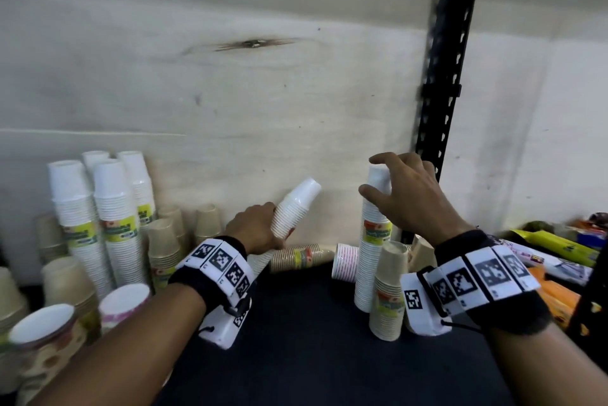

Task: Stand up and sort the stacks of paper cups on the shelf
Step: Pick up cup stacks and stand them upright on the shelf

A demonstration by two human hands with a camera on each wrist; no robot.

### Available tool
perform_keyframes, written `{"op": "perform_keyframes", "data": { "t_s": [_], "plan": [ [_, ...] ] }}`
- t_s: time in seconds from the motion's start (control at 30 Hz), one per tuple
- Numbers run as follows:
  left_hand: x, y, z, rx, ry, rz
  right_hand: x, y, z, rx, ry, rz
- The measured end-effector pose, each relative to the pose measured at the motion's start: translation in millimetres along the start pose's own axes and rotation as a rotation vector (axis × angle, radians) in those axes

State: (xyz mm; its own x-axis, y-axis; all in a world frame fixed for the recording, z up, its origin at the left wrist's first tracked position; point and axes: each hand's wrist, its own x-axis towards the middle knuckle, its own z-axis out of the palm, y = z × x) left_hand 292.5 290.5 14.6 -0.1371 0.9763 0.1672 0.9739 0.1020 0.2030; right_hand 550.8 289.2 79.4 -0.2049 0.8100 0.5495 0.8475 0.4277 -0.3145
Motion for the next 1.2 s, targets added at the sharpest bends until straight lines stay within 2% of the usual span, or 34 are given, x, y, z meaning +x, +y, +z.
{"op": "perform_keyframes", "data": {
  "t_s": [0.4,0.57,0.7,0.8,0.9,1.0,1.2],
  "plan": [
    [-39.2,-25.6,-24.4,-0.402,0.106,-0.095,-2.5,-7.2,-2.5,-0.091,-0.141,-0.008],
    [-44.2,-33.4,-24.7,-0.475,0.103,-0.153,-5.2,-8.7,-4.5,-0.153,-0.095,-0.023],
    [-44.2,-30.3,-33.0,-0.523,0.157,-0.184,-5.8,-25.8,-0.6,-0.19,-0.027,-0.114],
    [-45.9,-27.0,-43.9,-0.505,0.213,-0.184,-5.0,-42.5,8.5,-0.155,-0.042,-0.179],
    [-46.0,-31.2,-51.8,-0.504,0.199,-0.184,-4.3,-54.1,23.5,-0.11,-0.077,-0.217],
    [-44.5,-37.6,-59.7,-0.51,0.164,-0.192,-2.2,-58.5,45.5,-0.099,-0.162,-0.227],
    [-42.0,-47.9,-72.0,-0.463,0.102,-0.217,11.0,-50.6,110.5,-0.149,-0.498,-0.145]
  ]
}}
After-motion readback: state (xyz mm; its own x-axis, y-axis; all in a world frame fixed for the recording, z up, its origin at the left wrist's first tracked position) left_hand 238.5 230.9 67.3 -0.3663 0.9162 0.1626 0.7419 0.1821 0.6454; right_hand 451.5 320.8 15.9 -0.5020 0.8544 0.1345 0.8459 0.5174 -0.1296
